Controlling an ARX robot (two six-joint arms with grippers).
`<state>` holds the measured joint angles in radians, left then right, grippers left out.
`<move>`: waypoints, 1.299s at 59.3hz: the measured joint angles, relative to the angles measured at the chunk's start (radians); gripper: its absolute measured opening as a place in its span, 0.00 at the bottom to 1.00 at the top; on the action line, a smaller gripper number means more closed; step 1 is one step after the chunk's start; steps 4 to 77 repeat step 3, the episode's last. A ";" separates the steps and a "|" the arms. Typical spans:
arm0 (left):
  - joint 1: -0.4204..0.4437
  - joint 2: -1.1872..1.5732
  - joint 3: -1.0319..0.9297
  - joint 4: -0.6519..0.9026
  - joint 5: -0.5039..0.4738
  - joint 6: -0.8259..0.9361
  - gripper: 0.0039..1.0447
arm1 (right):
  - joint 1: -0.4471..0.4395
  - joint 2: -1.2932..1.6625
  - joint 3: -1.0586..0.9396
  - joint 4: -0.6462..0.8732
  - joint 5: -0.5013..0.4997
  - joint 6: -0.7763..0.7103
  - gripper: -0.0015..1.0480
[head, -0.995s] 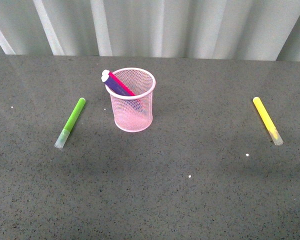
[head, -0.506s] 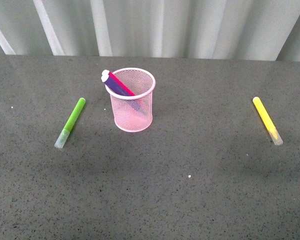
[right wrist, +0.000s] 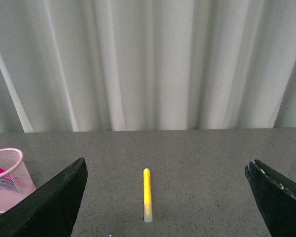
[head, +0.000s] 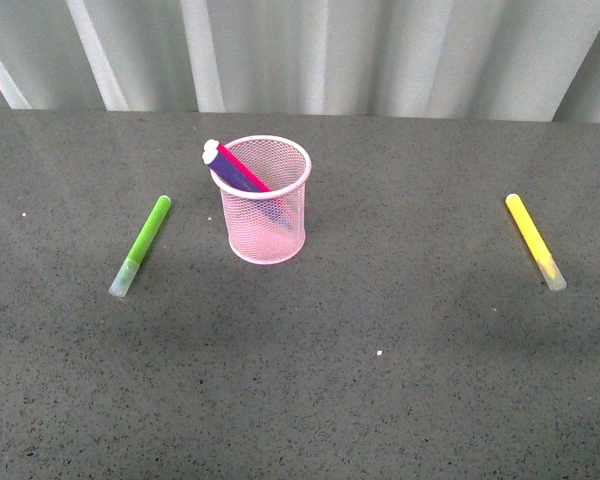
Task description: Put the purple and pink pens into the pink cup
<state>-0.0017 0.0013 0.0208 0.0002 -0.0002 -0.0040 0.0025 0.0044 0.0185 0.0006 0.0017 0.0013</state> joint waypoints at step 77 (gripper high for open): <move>0.000 0.000 0.000 0.000 0.000 0.000 0.94 | 0.000 0.000 0.000 0.000 0.000 0.000 0.93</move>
